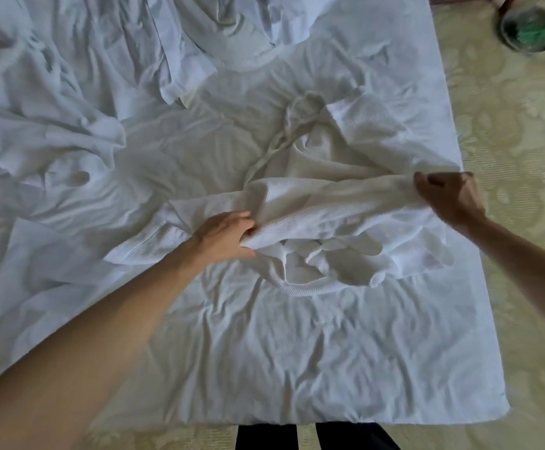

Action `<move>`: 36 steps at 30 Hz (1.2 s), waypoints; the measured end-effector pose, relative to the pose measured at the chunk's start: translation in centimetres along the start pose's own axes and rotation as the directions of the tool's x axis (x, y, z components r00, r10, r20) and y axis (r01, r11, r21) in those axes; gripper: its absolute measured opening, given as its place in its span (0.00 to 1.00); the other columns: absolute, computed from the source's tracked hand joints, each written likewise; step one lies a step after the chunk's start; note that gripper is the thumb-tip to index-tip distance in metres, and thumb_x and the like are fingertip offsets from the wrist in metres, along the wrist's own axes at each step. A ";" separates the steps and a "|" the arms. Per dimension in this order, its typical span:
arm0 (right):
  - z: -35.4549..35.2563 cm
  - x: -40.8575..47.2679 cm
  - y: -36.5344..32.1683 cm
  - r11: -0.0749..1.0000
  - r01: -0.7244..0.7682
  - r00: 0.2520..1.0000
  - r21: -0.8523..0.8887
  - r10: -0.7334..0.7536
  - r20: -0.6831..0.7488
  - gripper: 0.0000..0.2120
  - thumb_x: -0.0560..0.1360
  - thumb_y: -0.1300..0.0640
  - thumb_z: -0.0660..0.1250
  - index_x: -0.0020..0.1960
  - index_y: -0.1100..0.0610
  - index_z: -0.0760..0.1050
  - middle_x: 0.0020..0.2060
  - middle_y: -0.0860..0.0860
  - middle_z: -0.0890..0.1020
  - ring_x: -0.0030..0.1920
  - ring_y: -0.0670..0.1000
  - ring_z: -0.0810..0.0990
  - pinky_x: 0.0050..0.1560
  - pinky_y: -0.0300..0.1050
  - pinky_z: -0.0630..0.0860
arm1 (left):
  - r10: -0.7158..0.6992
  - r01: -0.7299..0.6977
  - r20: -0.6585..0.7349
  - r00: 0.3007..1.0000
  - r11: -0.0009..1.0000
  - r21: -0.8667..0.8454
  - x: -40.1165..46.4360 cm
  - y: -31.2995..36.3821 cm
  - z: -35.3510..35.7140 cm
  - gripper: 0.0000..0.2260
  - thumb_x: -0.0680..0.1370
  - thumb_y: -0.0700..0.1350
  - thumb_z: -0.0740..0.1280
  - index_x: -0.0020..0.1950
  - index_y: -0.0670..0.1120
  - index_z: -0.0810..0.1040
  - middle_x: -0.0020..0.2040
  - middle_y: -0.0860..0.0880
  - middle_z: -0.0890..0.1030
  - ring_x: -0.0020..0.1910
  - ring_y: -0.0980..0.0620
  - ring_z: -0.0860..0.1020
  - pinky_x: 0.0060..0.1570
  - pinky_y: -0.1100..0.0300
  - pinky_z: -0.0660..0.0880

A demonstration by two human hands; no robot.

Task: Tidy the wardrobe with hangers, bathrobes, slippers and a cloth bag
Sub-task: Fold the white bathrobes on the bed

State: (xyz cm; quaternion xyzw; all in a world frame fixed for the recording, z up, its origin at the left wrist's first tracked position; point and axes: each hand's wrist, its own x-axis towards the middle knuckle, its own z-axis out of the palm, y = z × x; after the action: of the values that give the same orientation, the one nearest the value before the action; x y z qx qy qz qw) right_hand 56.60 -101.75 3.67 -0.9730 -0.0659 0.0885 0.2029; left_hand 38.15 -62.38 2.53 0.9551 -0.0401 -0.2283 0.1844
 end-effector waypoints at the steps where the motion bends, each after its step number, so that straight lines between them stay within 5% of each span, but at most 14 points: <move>1: -0.7 0.9 0.2 0.999 -0.040 0.998 -0.005 0.040 -0.043 0.28 0.79 0.44 0.61 0.28 0.62 0.68 0.23 0.57 0.68 0.30 0.59 0.75 0.31 0.48 0.64 | -0.014 0.014 -0.014 1.000 1.000 0.011 -0.2 -0.4 -0.3 0.14 0.70 0.49 0.77 0.39 0.48 0.72 0.42 0.51 0.74 0.42 0.45 0.78 0.40 0.55 0.68; 7: -1.4 2.4 1.9 0.994 -0.104 0.994 -0.027 0.103 -0.037 0.28 0.78 0.42 0.60 0.26 0.60 0.67 0.23 0.56 0.68 0.30 0.58 0.73 0.29 0.45 0.61 | -0.133 0.112 -0.244 0.961 0.989 -0.095 0.8 -1.2 -1.0 0.17 0.78 0.53 0.71 0.38 0.42 0.74 0.37 0.43 0.80 0.40 0.39 0.78 0.40 0.50 0.72; 10: -0.6 2.1 1.2 0.997 -0.071 0.996 -0.008 0.070 -0.063 0.29 0.78 0.40 0.60 0.27 0.60 0.66 0.23 0.56 0.67 0.29 0.58 0.72 0.29 0.47 0.62 | -0.014 -0.002 -0.350 0.937 0.999 -0.047 1.4 -0.4 -0.8 0.14 0.75 0.53 0.75 0.54 0.46 0.80 0.47 0.46 0.84 0.46 0.41 0.82 0.46 0.51 0.77; 12: -0.1 1.4 0.9 0.999 -0.054 0.993 -0.003 0.053 -0.108 0.27 0.78 0.39 0.59 0.31 0.59 0.68 0.26 0.56 0.72 0.32 0.59 0.75 0.33 0.48 0.66 | 0.090 -0.078 -0.345 0.934 0.996 0.048 1.8 0.3 -0.3 0.25 0.71 0.51 0.78 0.65 0.46 0.78 0.56 0.48 0.83 0.51 0.44 0.82 0.51 0.51 0.77; 15: 0.7 -0.4 1.5 0.988 0.112 0.985 -0.103 -0.124 -0.117 0.19 0.79 0.39 0.62 0.41 0.54 0.75 0.39 0.55 0.83 0.39 0.60 0.81 0.38 0.49 0.75 | 0.251 -0.186 -0.346 0.904 0.960 0.210 2.5 1.4 0.5 0.20 0.72 0.46 0.75 0.64 0.47 0.79 0.53 0.48 0.80 0.47 0.47 0.81 0.47 0.52 0.79; 17: 0.9 -0.9 2.3 0.968 0.205 0.973 -0.142 -0.217 -0.076 0.20 0.79 0.37 0.61 0.42 0.54 0.75 0.36 0.54 0.83 0.36 0.60 0.81 0.35 0.48 0.73 | 0.325 -0.227 -0.386 0.863 0.934 0.277 2.8 0.9 0.6 0.10 0.75 0.41 0.68 0.56 0.46 0.82 0.47 0.48 0.80 0.40 0.46 0.81 0.37 0.53 0.78; 22: 0.6 2.6 1.0 0.993 0.111 0.990 -0.041 -0.114 -0.084 0.24 0.78 0.35 0.60 0.35 0.53 0.73 0.28 0.53 0.77 0.31 0.57 0.78 0.32 0.44 0.67 | 0.117 -0.054 -0.441 0.890 0.987 0.153 4.0 -0.1 -1.9 0.09 0.76 0.34 0.68 0.53 0.45 0.82 0.47 0.47 0.83 0.40 0.41 0.83 0.34 0.50 0.79; 25: 0.8 4.4 -0.1 0.995 0.075 0.988 -0.068 -0.083 -0.128 0.25 0.78 0.34 0.59 0.39 0.54 0.77 0.33 0.55 0.81 0.36 0.59 0.80 0.36 0.49 0.76 | -0.054 0.064 -0.434 0.899 0.998 0.008 5.2 0.2 -3.3 0.05 0.82 0.40 0.65 0.56 0.43 0.78 0.51 0.45 0.83 0.47 0.40 0.82 0.43 0.48 0.77; 27: 0.7 4.5 -0.5 0.985 0.145 0.975 -0.096 -0.159 -0.156 0.21 0.79 0.37 0.60 0.45 0.54 0.77 0.40 0.55 0.82 0.41 0.58 0.80 0.39 0.49 0.75 | -0.004 0.036 -0.447 0.895 0.997 0.064 5.3 0.2 -3.3 0.06 0.82 0.41 0.65 0.59 0.44 0.76 0.53 0.46 0.82 0.48 0.42 0.82 0.42 0.48 0.78; 29: 0.2 3.9 -0.5 0.924 0.322 0.919 -0.208 -0.358 -0.167 0.17 0.80 0.42 0.62 0.51 0.56 0.76 0.46 0.56 0.78 0.46 0.58 0.76 0.42 0.49 0.70 | 0.125 -0.052 -0.446 0.886 0.984 0.173 5.0 0.1 -3.0 0.11 0.80 0.40 0.68 0.62 0.46 0.76 0.55 0.48 0.80 0.46 0.44 0.82 0.38 0.49 0.80; 32: 0.2 2.4 0.4 0.686 0.649 0.713 -0.328 -0.699 -0.051 0.19 0.79 0.44 0.65 0.58 0.60 0.75 0.52 0.59 0.76 0.51 0.59 0.74 0.50 0.55 0.69 | 0.310 -0.189 -0.380 0.872 0.927 0.324 4.5 -0.2 -2.1 0.13 0.78 0.43 0.71 0.62 0.45 0.78 0.57 0.48 0.78 0.47 0.46 0.81 0.43 0.50 0.80; 36: 2.1 1.0 2.6 0.467 0.800 0.544 -0.377 -0.829 0.129 0.26 0.78 0.41 0.64 0.60 0.64 0.76 0.56 0.60 0.79 0.53 0.62 0.78 0.55 0.57 0.71 | 0.407 -0.259 -0.344 0.846 0.878 0.402 3.9 -2.2 -0.5 0.11 0.77 0.45 0.72 0.58 0.44 0.79 0.55 0.48 0.78 0.48 0.46 0.79 0.49 0.49 0.77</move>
State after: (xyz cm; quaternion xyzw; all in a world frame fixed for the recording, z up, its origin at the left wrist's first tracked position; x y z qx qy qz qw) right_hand 57.42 -103.14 0.55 -0.8448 -0.5300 -0.0692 0.0235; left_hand 41.89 -60.82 0.51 0.9764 -0.2060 0.0281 0.0582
